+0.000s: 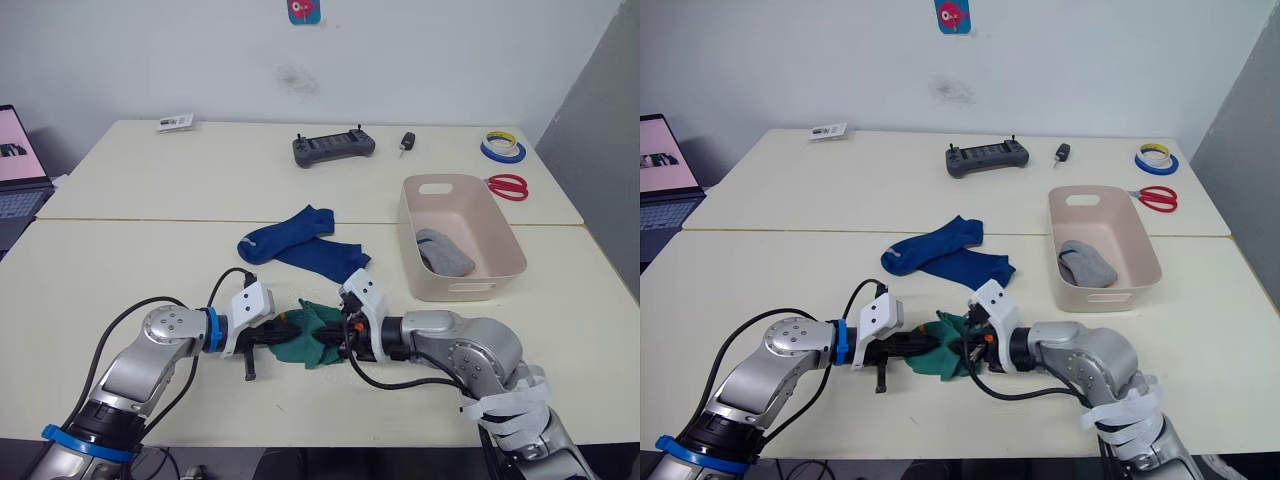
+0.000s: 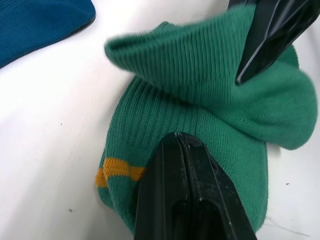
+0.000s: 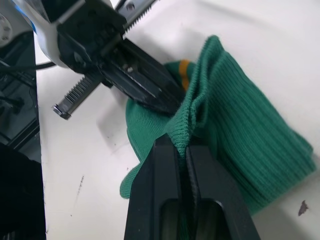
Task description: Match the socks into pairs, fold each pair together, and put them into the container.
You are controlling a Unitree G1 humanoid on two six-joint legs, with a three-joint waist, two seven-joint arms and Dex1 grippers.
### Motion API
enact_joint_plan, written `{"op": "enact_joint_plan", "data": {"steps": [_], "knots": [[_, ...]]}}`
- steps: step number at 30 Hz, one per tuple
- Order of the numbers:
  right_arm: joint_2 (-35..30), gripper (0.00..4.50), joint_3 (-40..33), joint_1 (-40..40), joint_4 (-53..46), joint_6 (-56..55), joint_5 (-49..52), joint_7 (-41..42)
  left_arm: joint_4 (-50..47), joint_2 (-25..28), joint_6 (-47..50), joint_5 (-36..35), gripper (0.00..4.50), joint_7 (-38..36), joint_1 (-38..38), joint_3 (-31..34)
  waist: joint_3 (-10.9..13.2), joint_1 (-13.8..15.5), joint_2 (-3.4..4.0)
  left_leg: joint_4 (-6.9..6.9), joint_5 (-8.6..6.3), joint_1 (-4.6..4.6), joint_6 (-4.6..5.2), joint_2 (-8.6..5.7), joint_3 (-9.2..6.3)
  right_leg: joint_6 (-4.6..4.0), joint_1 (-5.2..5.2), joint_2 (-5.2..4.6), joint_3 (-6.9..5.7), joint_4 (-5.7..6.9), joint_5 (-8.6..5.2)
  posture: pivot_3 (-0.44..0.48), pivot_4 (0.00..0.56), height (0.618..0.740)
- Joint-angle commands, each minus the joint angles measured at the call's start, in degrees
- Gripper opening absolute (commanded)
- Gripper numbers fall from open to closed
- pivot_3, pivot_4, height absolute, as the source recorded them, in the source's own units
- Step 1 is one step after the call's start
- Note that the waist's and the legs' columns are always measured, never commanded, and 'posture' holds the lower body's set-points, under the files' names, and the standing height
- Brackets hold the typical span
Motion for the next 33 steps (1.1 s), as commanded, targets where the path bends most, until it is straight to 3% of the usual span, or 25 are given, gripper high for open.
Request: {"op": "enact_joint_plan", "data": {"steps": [1,8,13,17,19,26,33], "knots": [[0.7,0.84,-0.1,-1.0,-1.0,-1.5,-0.5,0.0,1.8,0.1,0.2,2.2,0.00,0.1,0.9,-1.6,0.0,0.0,0.00,0.00,0.00,0.00,0.00,0.00,0.00,0.00,0.00,0.00,0.00,0.00,0.00,0.000,0.150,0.740],[-4.9,3.09,-1.8,-2.3,-11.2,2.3,1.9,2.0,2.3,-0.1,-0.2,2.0,0.00,0.7,1.1,-0.9,0.0,0.0,0.01,0.00,0.00,-0.01,0.00,-0.01,-0.01,0.00,0.00,-0.01,-0.01,-0.01,0.00,0.000,0.150,0.740],[-11.4,3.09,-4.9,-1.6,-16.1,1.2,4.4,5.7,2.3,0.2,0.4,0.2,0.00,1.0,0.6,1.4,0.0,0.0,0.01,0.00,0.00,0.00,0.00,0.00,-0.03,0.00,0.01,-0.01,-0.02,-0.01,0.00,0.000,0.150,0.740],[-15.9,3.09,-1.7,0.0,-14.8,-6.8,-1.2,6.8,0.7,1.2,1.8,-2.7,0.00,0.0,1.1,4.3,0.0,-0.1,0.00,0.00,0.00,-0.01,0.00,0.01,-0.02,0.00,0.00,0.00,-0.02,-0.01,0.00,0.000,0.150,0.740],[-16.4,2.55,2.3,0.5,-13.0,-11.8,-5.1,7.3,-0.3,2.2,2.8,-3.8,0.00,-0.4,1.6,5.8,0.0,-0.2,0.00,-0.01,0.00,-0.02,0.01,0.02,-0.02,0.00,-0.03,0.01,-0.01,-0.02,0.00,0.000,0.150,0.740],[-11.6,0.03,11.6,-0.9,-2.8,-24.8,-14.2,9.8,-2.2,4.1,6.1,-7.8,0.00,-0.8,3.2,11.2,0.1,-0.4,-0.08,0.00,0.00,-0.05,0.01,0.02,-0.03,0.00,-0.05,0.01,-0.02,-0.02,0.00,0.000,0.150,0.740],[-6.1,0.01,17.3,-2.6,7.1,-32.3,-21.3,12.2,-4.0,5.3,8.5,-10.9,0.00,-0.3,2.0,15.6,0.1,-0.3,-0.10,0.00,0.00,-0.06,0.00,0.01,-0.05,0.00,-0.06,-0.02,-0.04,-0.02,0.00,0.000,0.150,0.740]]}}
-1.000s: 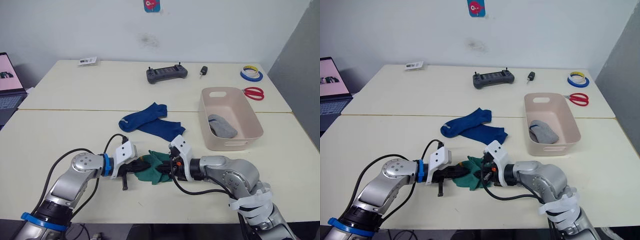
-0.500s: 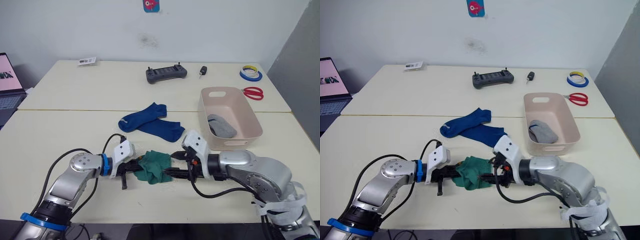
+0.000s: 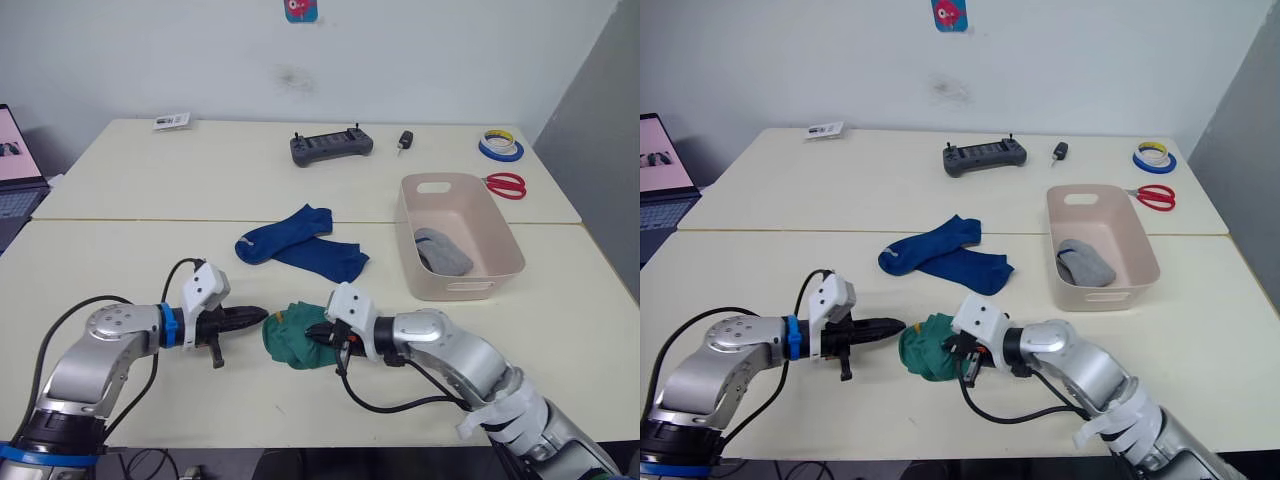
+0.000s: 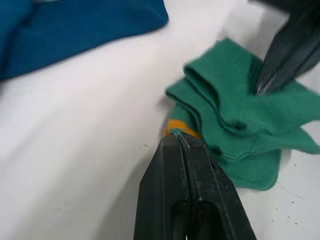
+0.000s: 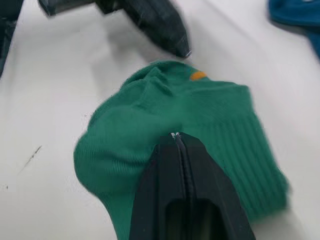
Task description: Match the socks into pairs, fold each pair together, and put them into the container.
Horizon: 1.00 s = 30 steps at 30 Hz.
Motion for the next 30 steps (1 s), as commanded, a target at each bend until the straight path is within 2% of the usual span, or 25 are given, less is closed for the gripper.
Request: {"op": "enact_joint_plan", "data": {"steps": [1,5,9,14,18,24,30], "knots": [[1.6,0.01,1.8,-0.7,2.0,-3.7,-3.0,1.6,-3.9,0.6,0.8,-2.4,0.00,-0.7,-1.8,1.3,0.0,0.3,0.00,0.01,0.00,0.00,0.00,-0.01,0.01,0.00,0.00,-0.01,-0.01,0.00,0.00,0.000,0.150,0.740],[2.0,0.01,2.1,0.0,3.3,-5.8,-5.4,2.7,-10.1,-0.6,3.3,-4.4,0.00,-1.6,-3.5,-2.5,0.0,0.5,-0.02,0.02,0.00,-0.03,-0.01,-0.02,0.02,0.00,0.01,-0.04,-0.02,-0.01,0.00,0.000,0.150,0.740],[1.3,0.01,1.2,0.7,1.2,-6.3,-7.0,3.0,-11.8,-2.3,2.7,-3.3,0.00,-1.5,-4.1,-6.2,0.0,0.4,-0.01,0.02,0.01,-0.01,-0.01,0.00,0.04,0.00,0.02,-0.02,0.00,0.00,0.00,0.000,0.150,0.740],[-2.4,0.01,-5.5,2.3,-5.9,-2.5,-4.9,3.5,-9.1,-2.4,-0.3,-1.3,0.00,-1.9,-4.0,-7.3,0.0,0.4,-0.01,0.01,0.01,-0.02,-0.01,0.00,0.00,0.00,0.01,0.01,-0.01,0.00,0.00,0.000,0.150,0.740],[-2.0,0.01,-8.5,3.1,-5.6,-1.7,-6.1,0.8,-6.1,-2.7,-2.8,0.8,0.00,-2.0,-4.0,-8.3,0.0,0.4,-0.01,0.01,0.00,0.01,-0.01,0.00,0.01,0.00,0.02,0.01,0.00,0.00,0.00,0.000,0.150,0.740],[1.6,0.01,-6.1,3.3,-0.2,-4.2,-9.1,-1.0,1.5,-4.8,-9.1,8.0,0.00,-1.1,-4.1,-13.7,0.0,0.4,-0.01,0.00,0.00,0.01,-0.01,-0.02,0.02,0.00,0.01,0.02,0.02,0.00,0.00,0.000,0.150,0.740],[-2.1,0.01,-6.6,5.3,1.6,-5.9,-13.0,-0.9,6.5,-4.1,-12.4,11.0,0.00,-1.8,-3.8,-14.1,0.0,0.5,0.01,0.01,0.00,0.04,-0.01,-0.03,0.04,0.00,0.05,0.00,0.02,0.00,0.00,0.000,0.150,0.740]]}}
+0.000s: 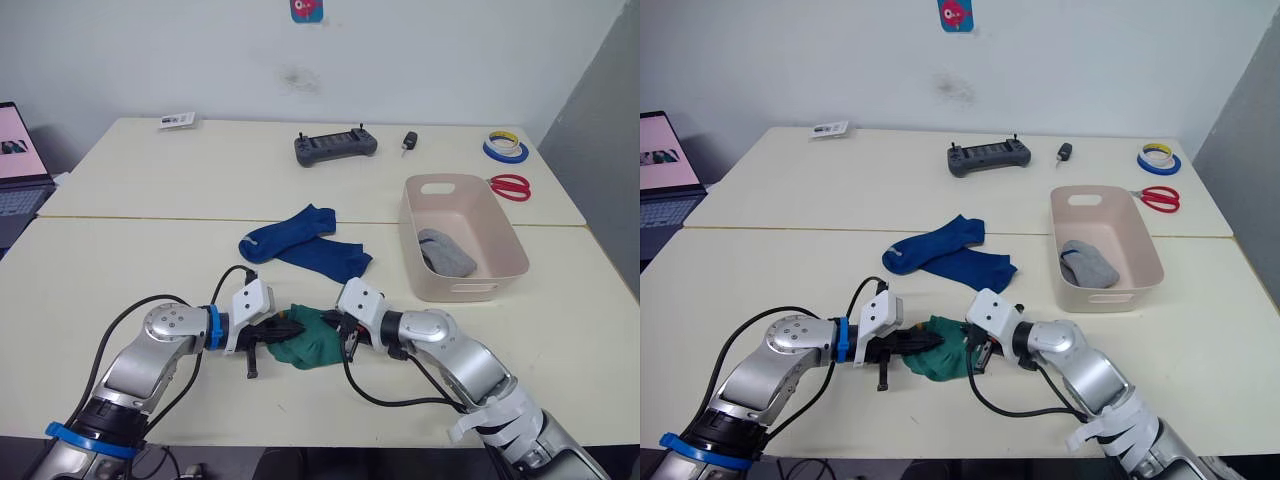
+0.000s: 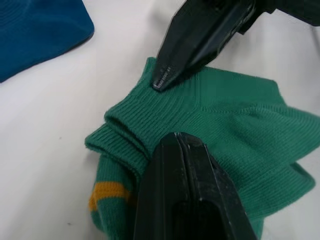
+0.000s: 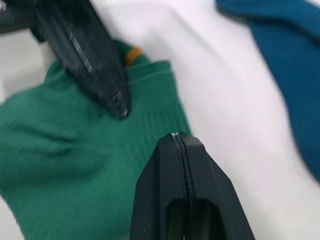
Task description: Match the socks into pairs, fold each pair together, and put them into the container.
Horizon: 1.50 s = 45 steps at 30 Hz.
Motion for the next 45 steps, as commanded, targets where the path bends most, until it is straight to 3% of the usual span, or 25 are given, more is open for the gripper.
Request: {"op": "enact_joint_plan", "data": {"steps": [1,6,10,19,26,30,33,39,44,45], "knots": [[-3.2,0.01,-2.4,1.3,-0.3,-2.3,-2.0,0.2,3.0,1.4,-1.3,2.4,0.00,-0.4,0.7,-0.1,0.0,0.0,0.01,0.00,0.00,0.03,0.00,0.00,0.00,0.00,0.02,0.00,0.00,0.00,0.00,0.000,0.150,0.740],[-3.6,0.01,-6.2,2.5,-6.3,-7.9,5.6,6.9,-2.6,1.3,2.1,-2.6,0.00,-1.4,-0.1,2.9,0.0,-0.1,-0.01,-0.01,0.00,0.02,0.00,0.02,-0.01,0.00,0.03,0.01,-0.01,0.01,0.00,0.000,0.150,0.740],[-4.0,0.01,-4.1,2.5,-8.4,-6.9,8.7,12.3,-8.1,2.4,6.4,-6.4,0.00,-3.5,-2.1,3.5,0.0,-0.1,-0.03,-0.01,0.00,-0.03,0.01,0.06,-0.08,0.00,0.00,0.05,-0.04,0.01,0.00,0.000,0.150,0.740],[-2.6,0.01,4.9,0.7,1.2,-10.8,1.2,15.3,-3.9,2.6,1.8,-0.1,0.00,-3.7,-1.2,0.0,0.0,-0.1,-0.02,0.01,0.00,-0.02,0.00,0.01,-0.03,0.00,-0.01,0.05,-0.02,0.00,0.00,0.000,0.150,0.740],[-8.3,0.01,2.3,4.7,-5.0,-7.1,2.5,16.9,0.5,2.1,-1.1,1.9,0.00,-2.7,1.0,0.6,0.0,0.0,-0.03,0.01,0.00,0.00,0.00,0.01,-0.03,0.00,0.03,0.00,-0.02,-0.02,0.00,0.000,0.150,0.740],[-8.0,0.01,-2.4,6.8,-10.4,-4.2,6.6,15.4,-1.2,1.0,0.6,-1.7,0.00,-2.1,1.1,3.3,0.0,0.0,-0.03,0.01,0.00,0.00,0.00,0.02,-0.04,0.00,0.03,0.01,-0.02,0.00,0.00,0.000,0.150,0.740],[-7.7,0.57,-6.7,8.3,-13.9,-0.5,9.8,13.8,-3.4,1.5,4.1,-5.7,0.00,-2.5,1.3,6.0,0.0,0.0,-0.03,0.01,0.00,-0.01,0.01,0.04,-0.06,0.00,0.02,0.03,-0.03,0.01,0.00,0.000,0.150,0.740],[-4.0,2.68,-16.8,10.2,-16.7,14.5,19.1,6.6,-2.8,4.1,2.8,-3.1,0.00,-4.4,2.9,4.6,0.0,0.0,-0.03,-0.01,0.00,-0.01,0.00,0.03,-0.05,0.00,0.03,0.01,-0.02,-0.01,0.00,0.000,0.150,0.740],[-0.6,4.47,-19.2,6.0,-14.4,26.3,21.3,0.4,0.7,3.2,-0.9,0.6,0.00,-3.8,3.1,2.0,0.0,0.0,-0.01,-0.01,0.00,0.01,0.00,0.02,-0.02,0.00,0.02,0.01,0.01,0.01,0.00,0.000,0.150,0.740],[-0.8,4.49,-18.8,5.3,-14.3,27.7,21.6,0.1,1.3,3.1,-1.5,1.2,0.00,-3.8,3.0,1.7,0.0,0.0,-0.01,-0.01,0.00,0.01,0.00,0.02,-0.02,0.00,0.02,0.01,0.00,0.01,0.00,0.000,0.150,0.740]]}}
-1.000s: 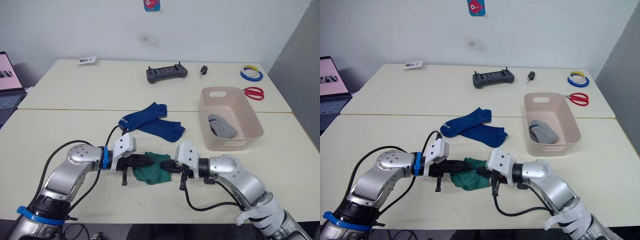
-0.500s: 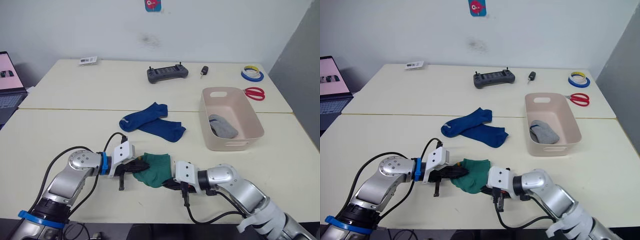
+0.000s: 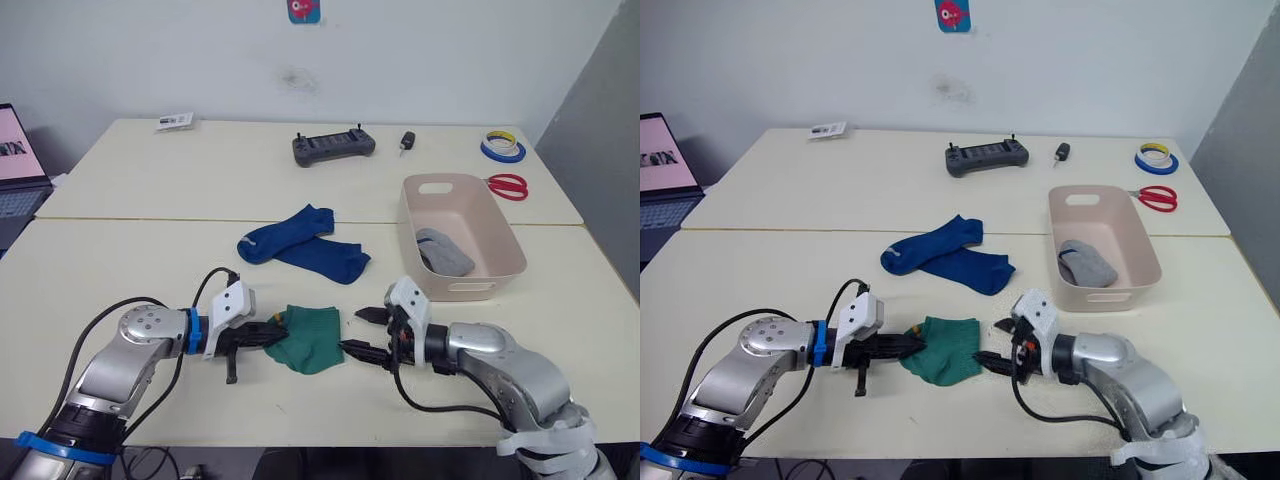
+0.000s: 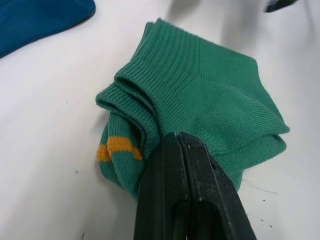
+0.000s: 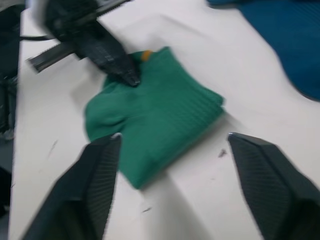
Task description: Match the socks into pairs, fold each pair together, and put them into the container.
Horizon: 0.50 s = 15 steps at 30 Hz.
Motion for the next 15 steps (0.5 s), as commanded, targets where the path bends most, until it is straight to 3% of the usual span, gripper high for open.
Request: {"op": "enact_joint_plan", "data": {"steps": [1,9,15], "knots": [[0.1,4.49,-0.3,-2.7,-0.5,5.6,2.0,-1.9,2.5,-0.2,-2.1,2.9,0.00,0.2,0.2,-1.8,0.0,0.0,0.01,0.00,0.00,-0.01,0.00,0.00,0.00,0.00,0.00,0.00,0.00,-0.01,0.00,0.000,0.150,0.740],[2.1,4.49,5.2,-9.7,2.6,18.5,3.0,-6.3,5.0,0.2,-4.6,3.8,0.00,0.7,1.8,-1.6,-0.1,-0.1,0.13,-0.01,0.00,0.04,0.01,0.00,0.01,0.00,0.01,0.00,0.02,0.01,0.00,0.000,0.150,0.740],[9.4,4.49,4.3,-13.0,7.5,23.7,5.3,-7.6,4.6,0.3,-4.7,3.5,0.00,1.5,3.0,-1.2,-0.3,-0.3,0.28,-0.04,-0.01,0.10,0.02,0.01,0.01,0.00,0.02,0.02,0.02,0.02,0.00,0.000,0.150,0.740]]}}
